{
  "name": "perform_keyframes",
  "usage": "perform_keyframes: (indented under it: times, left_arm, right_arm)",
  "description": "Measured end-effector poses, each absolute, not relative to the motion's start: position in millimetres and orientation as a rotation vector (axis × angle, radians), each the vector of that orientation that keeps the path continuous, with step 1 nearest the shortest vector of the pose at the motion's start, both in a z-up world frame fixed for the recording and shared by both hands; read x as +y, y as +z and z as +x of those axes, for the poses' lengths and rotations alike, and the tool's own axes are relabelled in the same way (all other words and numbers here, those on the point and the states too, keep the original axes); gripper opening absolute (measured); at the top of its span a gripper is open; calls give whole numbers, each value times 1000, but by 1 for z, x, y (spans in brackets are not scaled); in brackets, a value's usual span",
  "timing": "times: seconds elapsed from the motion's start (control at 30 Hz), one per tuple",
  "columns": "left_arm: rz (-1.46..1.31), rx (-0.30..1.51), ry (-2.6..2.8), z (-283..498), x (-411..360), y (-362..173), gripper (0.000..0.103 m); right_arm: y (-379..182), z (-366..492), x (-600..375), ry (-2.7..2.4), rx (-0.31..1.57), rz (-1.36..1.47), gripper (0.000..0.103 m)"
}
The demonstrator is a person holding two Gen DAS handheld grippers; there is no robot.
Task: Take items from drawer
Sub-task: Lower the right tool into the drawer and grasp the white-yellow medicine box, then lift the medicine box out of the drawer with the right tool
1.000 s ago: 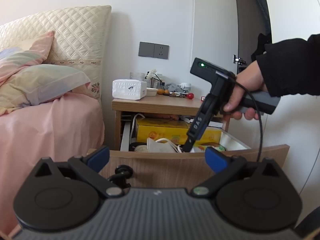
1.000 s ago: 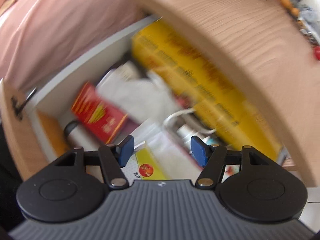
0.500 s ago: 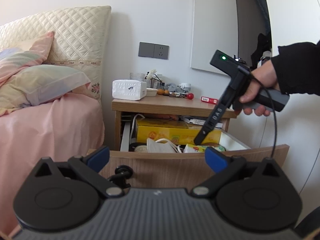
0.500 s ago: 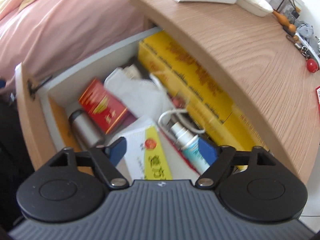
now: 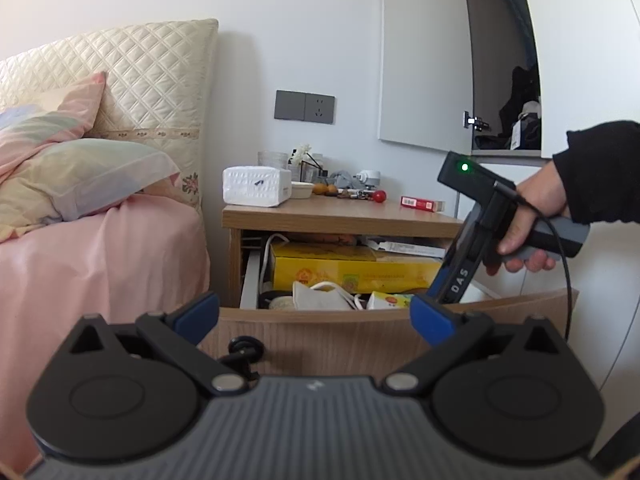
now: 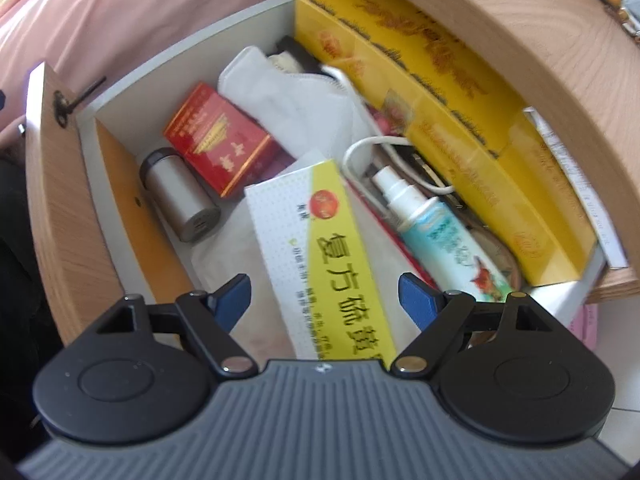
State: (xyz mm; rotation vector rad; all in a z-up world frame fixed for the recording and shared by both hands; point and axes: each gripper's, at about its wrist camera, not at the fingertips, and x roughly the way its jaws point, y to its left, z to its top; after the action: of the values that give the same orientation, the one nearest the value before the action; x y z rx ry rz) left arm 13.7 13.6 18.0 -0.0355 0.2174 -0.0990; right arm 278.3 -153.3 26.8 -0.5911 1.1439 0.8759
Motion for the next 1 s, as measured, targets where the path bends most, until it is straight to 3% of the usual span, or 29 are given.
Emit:
perform_keyframes:
  times: [0.17, 0.3, 0.5, 1.0]
  left_arm:
    - [-32, 213, -103, 13, 12, 19, 102]
    - [-45, 210, -105, 12, 14, 19, 102]
    - [-48, 202, -104, 10, 14, 21, 102]
    - [-9, 198, -117, 7, 5, 22, 102]
  right_arm:
    - [22, 274, -153, 860, 1151, -606, 81]
    - [24, 269, -155, 833, 1142, -612, 64]
    - [38, 255, -163, 777, 1086, -620, 55]
    - [116, 211, -184, 598, 804, -656, 55]
